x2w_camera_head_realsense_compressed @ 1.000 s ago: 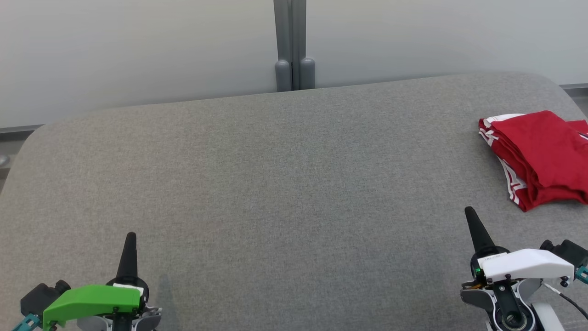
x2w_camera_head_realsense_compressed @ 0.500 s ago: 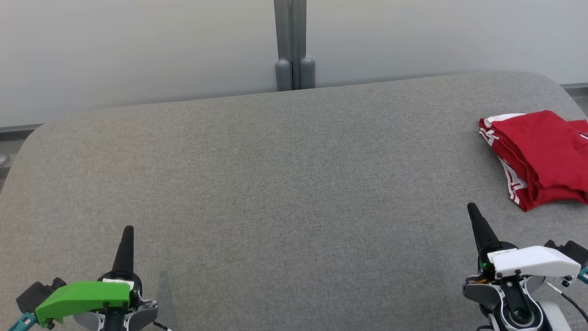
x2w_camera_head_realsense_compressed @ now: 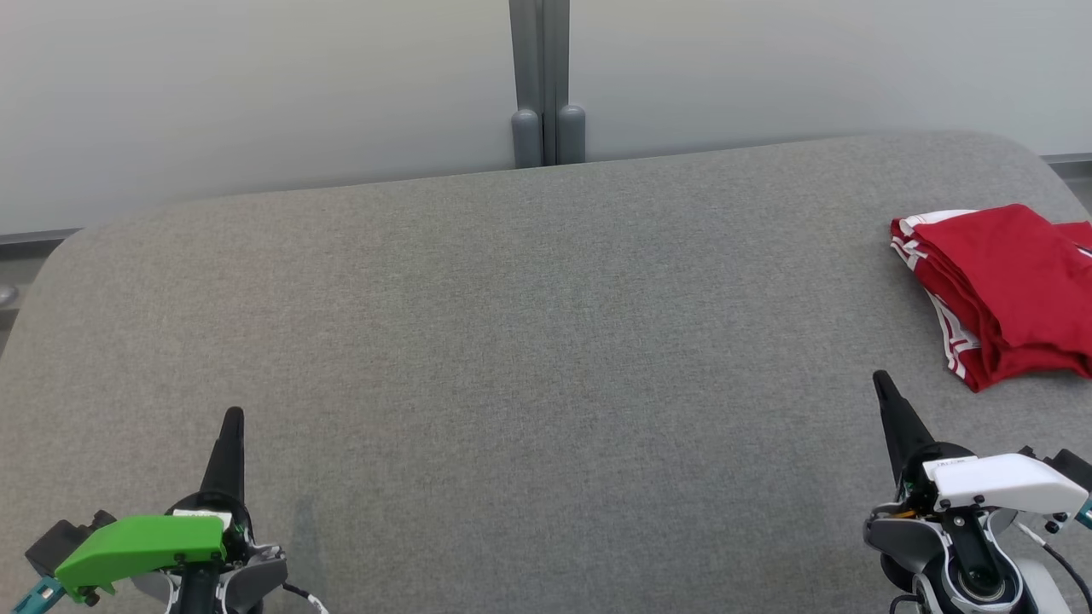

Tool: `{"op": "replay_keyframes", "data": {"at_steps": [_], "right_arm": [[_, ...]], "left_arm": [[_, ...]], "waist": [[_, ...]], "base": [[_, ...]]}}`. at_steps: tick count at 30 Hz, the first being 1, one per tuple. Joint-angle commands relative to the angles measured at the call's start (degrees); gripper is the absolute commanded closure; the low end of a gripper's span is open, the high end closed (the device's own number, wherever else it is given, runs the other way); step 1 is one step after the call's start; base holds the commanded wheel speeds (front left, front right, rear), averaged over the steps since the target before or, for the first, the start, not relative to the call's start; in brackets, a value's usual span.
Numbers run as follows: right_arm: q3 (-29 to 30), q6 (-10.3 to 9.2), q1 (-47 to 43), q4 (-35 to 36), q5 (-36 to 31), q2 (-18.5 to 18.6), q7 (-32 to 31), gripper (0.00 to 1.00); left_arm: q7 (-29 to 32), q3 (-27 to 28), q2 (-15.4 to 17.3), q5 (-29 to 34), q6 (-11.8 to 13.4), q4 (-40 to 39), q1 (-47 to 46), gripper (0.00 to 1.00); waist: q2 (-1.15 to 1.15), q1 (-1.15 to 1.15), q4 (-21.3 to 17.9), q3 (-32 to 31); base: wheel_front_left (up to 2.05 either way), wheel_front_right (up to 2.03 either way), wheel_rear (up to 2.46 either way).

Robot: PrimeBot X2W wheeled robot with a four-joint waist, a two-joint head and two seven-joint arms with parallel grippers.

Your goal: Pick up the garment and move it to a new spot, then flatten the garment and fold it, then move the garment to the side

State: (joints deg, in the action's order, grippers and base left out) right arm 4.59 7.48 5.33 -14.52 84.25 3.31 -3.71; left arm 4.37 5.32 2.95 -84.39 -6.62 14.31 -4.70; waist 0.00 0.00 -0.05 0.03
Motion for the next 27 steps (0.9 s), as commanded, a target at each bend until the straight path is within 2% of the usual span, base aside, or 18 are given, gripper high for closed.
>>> {"op": "replay_keyframes", "data": {"at_steps": [1, 20, 27], "right_arm": [[0.33, 0.03, 0.92, 0.49, 1.72, 0.2, -0.5, 1.0], [1.47, 0.02, 1.04, 0.71, 9.05, 0.09, -2.56, 1.0], [1.51, 0.02, 1.0, 0.69, 8.73, 0.02, -2.6, 1.0]], "left_arm": [[0.49, 0.43, 0.01, -1.62, -0.47, -0.31, -1.18, 1.0], [2.43, 1.42, -0.08, -8.26, -1.11, -0.32, -2.04, 1.0], [2.39, 1.39, -0.07, -8.1, -1.06, -0.31, -1.85, 1.0]], "waist": [[0.0, 0.0, 0.01, 0.02], [0.0, 0.0, 0.05, 0.15], [0.0, 0.0, 0.05, 0.15]], "base": [[0.0, 0.0, 0.0], [0.0, 0.0, 0.0], [0.0, 0.0, 0.0]]}}
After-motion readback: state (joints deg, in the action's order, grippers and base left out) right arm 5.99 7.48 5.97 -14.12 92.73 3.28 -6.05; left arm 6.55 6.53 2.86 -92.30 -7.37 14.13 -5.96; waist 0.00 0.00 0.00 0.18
